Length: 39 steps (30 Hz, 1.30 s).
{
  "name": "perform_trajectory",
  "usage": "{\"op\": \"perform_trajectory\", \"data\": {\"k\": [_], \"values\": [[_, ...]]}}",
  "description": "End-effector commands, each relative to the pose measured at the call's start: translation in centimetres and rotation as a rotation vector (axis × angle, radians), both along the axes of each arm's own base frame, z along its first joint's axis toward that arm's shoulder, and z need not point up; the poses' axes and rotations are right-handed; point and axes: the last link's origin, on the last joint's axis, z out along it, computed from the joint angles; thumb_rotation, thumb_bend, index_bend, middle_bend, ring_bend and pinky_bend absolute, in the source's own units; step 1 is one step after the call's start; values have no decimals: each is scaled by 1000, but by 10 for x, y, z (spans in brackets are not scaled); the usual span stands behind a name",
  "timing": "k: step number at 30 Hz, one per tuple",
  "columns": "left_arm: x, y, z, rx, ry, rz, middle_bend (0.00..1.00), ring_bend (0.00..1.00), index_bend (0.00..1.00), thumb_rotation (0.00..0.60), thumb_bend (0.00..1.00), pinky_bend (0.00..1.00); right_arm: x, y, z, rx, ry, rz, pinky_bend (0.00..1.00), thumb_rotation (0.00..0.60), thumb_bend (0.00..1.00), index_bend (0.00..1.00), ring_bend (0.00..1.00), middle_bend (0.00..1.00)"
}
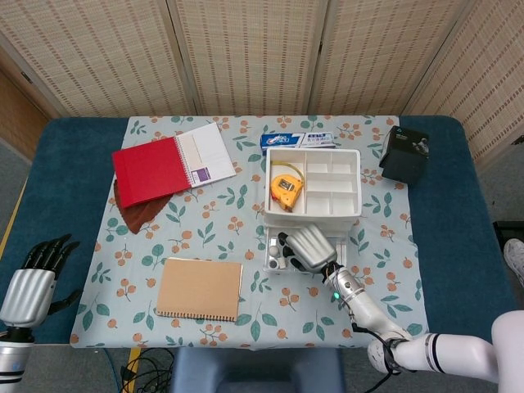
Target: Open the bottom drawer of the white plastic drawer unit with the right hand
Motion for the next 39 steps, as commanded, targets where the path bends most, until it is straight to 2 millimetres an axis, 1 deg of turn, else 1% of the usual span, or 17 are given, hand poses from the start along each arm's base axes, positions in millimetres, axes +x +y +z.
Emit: {"op": "perform_trajectory", "data": {"k": [1, 13, 22, 29, 35, 39], "values": [[0, 0, 0, 0, 0, 0, 115, 118, 154, 600, 167, 124, -1, 0, -1, -1, 6, -2, 1000, 600, 295, 403, 1000, 938], [0, 1, -1, 0, 0, 0, 115, 118, 154, 600, 168, 124, -4, -2, -4, -9, 25, -10, 1000, 600, 307, 405, 1000, 938], [-1, 0, -1, 1, -1, 0, 115, 117, 154, 600, 167, 122, -3, -3, -6, -15, 22, -9, 1000, 600, 346, 510, 1000, 941], [-1, 0, -1, 1, -2, 2, 115, 117, 154, 600, 167, 122, -4, -3, -7, -17, 27, -8, 1000, 600, 362, 556, 1000, 944], [-2, 0, -1, 2, -3, 1, 115, 117, 155, 600, 167, 122, -4, -2, -8, -20, 26, -7, 1000, 600, 413, 607, 1000, 945], [-2, 0, -1, 2, -3, 3, 115, 117, 155, 600, 167, 122, -1, 0, -2, -30, 5, 1, 1000, 600, 423, 620, 1000, 946]]}}
